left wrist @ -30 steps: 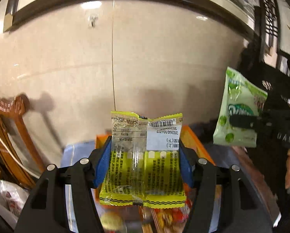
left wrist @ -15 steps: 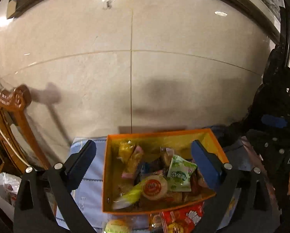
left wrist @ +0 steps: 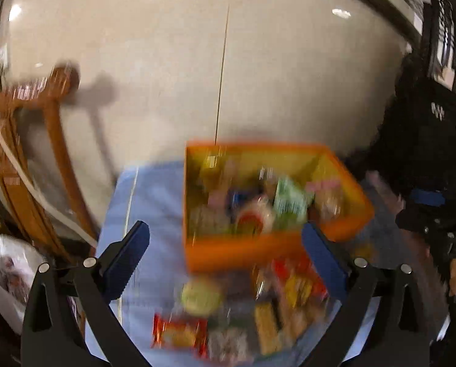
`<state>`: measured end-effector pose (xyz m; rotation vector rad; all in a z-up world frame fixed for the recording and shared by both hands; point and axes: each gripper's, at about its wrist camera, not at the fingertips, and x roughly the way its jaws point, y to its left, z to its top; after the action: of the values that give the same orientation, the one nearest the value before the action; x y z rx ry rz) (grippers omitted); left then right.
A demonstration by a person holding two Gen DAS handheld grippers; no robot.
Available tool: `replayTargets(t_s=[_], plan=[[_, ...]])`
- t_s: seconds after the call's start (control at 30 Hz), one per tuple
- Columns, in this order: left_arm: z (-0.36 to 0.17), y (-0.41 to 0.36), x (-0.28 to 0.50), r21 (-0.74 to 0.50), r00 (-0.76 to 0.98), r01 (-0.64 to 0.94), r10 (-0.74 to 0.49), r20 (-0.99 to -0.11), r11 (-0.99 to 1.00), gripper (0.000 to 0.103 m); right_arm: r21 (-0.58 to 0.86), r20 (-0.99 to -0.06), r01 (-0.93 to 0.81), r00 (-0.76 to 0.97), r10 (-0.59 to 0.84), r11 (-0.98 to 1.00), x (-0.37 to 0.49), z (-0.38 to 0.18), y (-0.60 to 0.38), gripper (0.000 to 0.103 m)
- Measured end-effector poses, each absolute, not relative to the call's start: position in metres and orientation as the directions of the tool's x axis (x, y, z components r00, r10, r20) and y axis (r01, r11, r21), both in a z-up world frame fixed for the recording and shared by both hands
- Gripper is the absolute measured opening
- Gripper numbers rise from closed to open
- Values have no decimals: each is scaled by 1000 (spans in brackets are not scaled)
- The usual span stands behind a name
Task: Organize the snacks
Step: 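Grasp the red biscuit pack with the left gripper while the right grasps the red chip bag, then lift both packs over the orange box and open both grippers to drop them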
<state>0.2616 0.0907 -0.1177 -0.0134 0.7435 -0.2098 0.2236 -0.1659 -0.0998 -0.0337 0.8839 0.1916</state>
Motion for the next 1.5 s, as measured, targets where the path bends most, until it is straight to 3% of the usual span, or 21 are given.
replayTargets(t_s=[0.23,0.63,0.67,0.7,0.73,0.77,1.0,1.5], plan=[[-229,126,231,-11,618,61,-47,-784,998,97,79,-860,-106,496,121,991,220,-203,-155,92],[-280,132,255,-53,566,-29,-27,-824,998,97,70,-889,-117,443,116,991,268,-246,-116,92],[-286,132,257,-58,550,-31,-31,-835,998,90,67,-891,-133,437,119,989,267,-248,-111,85],[-287,130,257,-40,549,-30,-16,-836,999,69,55,-888,-182,440,131,982,265,-249,-103,69],[-287,127,255,-2,564,-18,9,-826,1000,56,26,-890,-218,440,123,975,262,-249,-96,56],[-287,127,253,-12,572,-2,-8,-820,1000,53,20,-889,-242,439,128,970,260,-249,-93,49],[-281,124,234,-88,588,58,-105,-802,994,52,83,-864,-242,466,191,967,236,-234,-96,34],[-231,101,207,-83,627,99,-127,-768,992,52,179,-788,-202,556,263,963,193,-177,-122,33]])
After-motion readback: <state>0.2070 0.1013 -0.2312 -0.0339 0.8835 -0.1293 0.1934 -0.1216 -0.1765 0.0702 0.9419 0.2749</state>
